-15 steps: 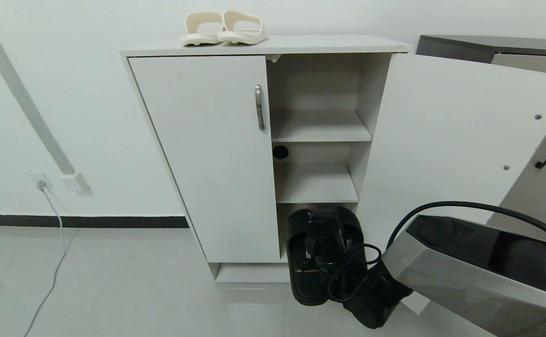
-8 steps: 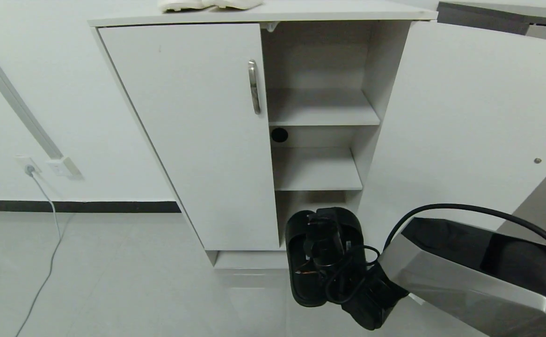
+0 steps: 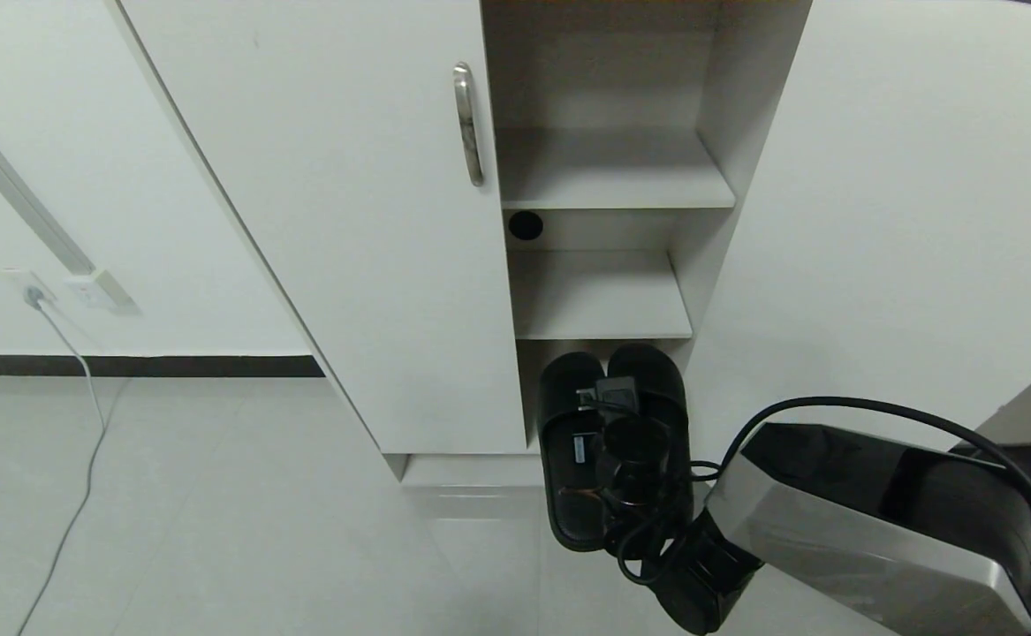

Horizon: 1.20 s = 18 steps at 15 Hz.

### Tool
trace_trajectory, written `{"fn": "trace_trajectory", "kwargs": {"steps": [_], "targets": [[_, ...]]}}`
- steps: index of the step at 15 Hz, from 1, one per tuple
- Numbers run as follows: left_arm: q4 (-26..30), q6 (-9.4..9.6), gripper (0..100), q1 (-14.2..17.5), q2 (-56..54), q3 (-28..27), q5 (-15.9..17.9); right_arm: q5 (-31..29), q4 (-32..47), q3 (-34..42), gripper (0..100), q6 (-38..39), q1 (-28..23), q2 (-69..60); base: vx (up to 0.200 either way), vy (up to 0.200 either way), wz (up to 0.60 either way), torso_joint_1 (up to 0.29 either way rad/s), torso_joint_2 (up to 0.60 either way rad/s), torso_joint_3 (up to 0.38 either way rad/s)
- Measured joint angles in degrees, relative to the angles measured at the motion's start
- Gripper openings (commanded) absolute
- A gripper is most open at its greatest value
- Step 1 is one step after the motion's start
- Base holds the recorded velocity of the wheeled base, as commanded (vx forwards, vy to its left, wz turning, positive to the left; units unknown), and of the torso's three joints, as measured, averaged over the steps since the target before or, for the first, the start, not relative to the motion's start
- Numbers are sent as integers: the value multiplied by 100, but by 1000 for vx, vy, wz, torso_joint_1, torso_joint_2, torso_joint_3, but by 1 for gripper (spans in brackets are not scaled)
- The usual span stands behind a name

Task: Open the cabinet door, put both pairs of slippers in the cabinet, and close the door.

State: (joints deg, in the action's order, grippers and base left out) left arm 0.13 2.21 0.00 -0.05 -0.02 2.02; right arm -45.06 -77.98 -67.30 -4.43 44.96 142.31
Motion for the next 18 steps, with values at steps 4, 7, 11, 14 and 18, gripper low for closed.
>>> {"fn": "trace_trajectory", "kwargs": {"steps": [4,7,11,14,18], "targets": [[2,-7,0,0,0,-2,-2,-5,-339,9,0,-266,-15,22,0,0,0,0,0,0],[2,-7,0,0,0,0,0,-2,-347,13,0,-277,-17,29,67,0,0,-2,-1,1],[5,-10,0,0,0,0,0,-2,-344,13,0,-274,-15,60,200,0,0,4,4,1],[5,-10,0,0,0,2,-2,-5,-339,2,0,-274,-28,61,200,0,0,2,4,1],[2,-10,0,0,0,2,0,12,-289,-26,0,-272,-52,71,50,0,0,1,2,1]]}}
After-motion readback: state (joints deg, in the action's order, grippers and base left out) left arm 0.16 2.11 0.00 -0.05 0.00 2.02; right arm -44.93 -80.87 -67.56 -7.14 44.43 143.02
